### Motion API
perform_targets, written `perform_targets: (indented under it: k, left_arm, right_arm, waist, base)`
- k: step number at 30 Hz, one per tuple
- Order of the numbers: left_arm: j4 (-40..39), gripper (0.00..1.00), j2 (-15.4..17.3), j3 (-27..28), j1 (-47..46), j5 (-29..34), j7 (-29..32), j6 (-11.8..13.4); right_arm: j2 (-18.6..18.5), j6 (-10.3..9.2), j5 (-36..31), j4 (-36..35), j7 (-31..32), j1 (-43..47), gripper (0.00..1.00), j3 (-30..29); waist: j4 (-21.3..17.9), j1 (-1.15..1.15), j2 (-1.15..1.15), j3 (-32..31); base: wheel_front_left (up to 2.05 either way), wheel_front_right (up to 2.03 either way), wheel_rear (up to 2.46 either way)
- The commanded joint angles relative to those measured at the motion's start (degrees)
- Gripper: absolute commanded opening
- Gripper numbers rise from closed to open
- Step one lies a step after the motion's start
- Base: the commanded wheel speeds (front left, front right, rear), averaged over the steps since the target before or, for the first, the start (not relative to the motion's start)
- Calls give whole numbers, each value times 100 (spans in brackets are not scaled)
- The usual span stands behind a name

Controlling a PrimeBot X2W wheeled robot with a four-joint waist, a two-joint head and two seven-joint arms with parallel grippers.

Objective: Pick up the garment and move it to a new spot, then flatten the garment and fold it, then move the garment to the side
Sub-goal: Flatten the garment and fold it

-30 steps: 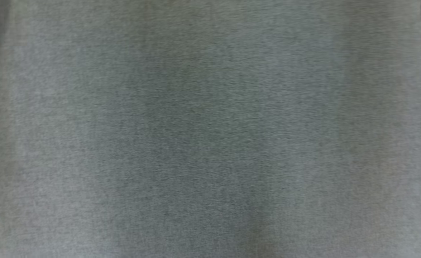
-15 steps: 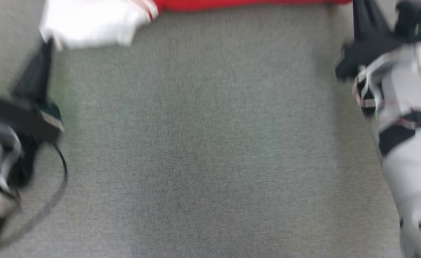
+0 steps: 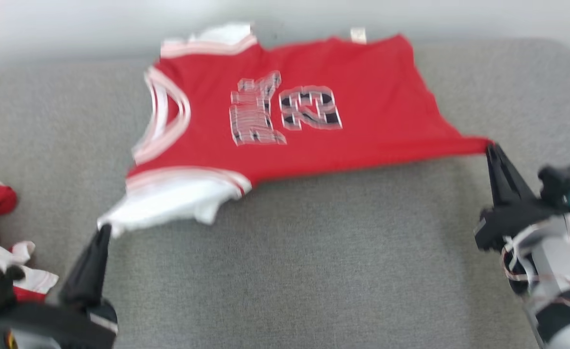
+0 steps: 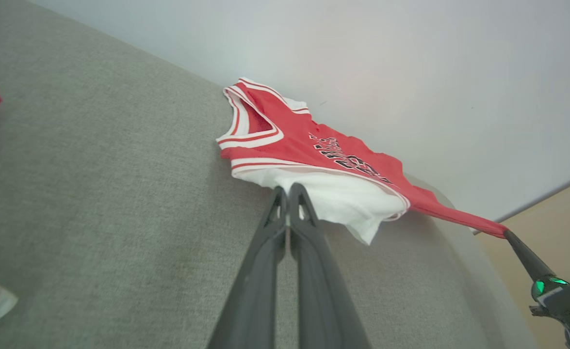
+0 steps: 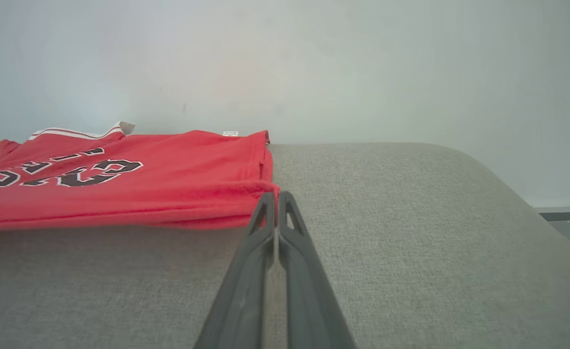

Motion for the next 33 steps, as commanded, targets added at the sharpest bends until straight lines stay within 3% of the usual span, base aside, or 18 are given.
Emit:
perform_targets:
  k: [1, 9, 14, 20, 26, 33]
  left_arm:
    - [-221, 0, -30, 160, 385, 93, -43, 125]
    - [-1272, 0, -333, 568, 1651, 464, -47, 532]
    - [-1616, 0, -331, 566, 1975, 547, -47, 691]
    - [-1684, 0, -332, 533, 1813, 562, 107, 868]
    - [-1167, 0, -533, 376, 1024, 483, 448, 646]
    - [35, 0, -862, 225, -140, 750, 470, 147]
  right_arm:
    - [-113, -15, 92, -153, -27, 307, 0, -56]
    - [-347, -15, 261, -1095, -27, 1573, 0, -299]
    - [-385, -15, 208, -1542, 41, 2163, 0, -461]
    - [-212, -15, -69, -2096, 603, 2424, 0, -702]
    - [120, -15, -422, -1843, 1136, 1838, 0, -751]
    - [337, -15, -805, -1084, 1001, 944, 0, -795]
  waist:
    - [-43, 3, 2, -428]
    - [19, 3, 2, -659]
    - [21, 3, 2, -722]
    - [-64, 3, 2, -709]
    - [-114, 3, 2, -465]
    - [-45, 3, 2, -90]
  base:
    - [0, 0, 0]
    - [0, 0, 0]
    - [0, 0, 0]
    - [0, 0, 0]
    - [0, 0, 0]
    - [0, 0, 0]
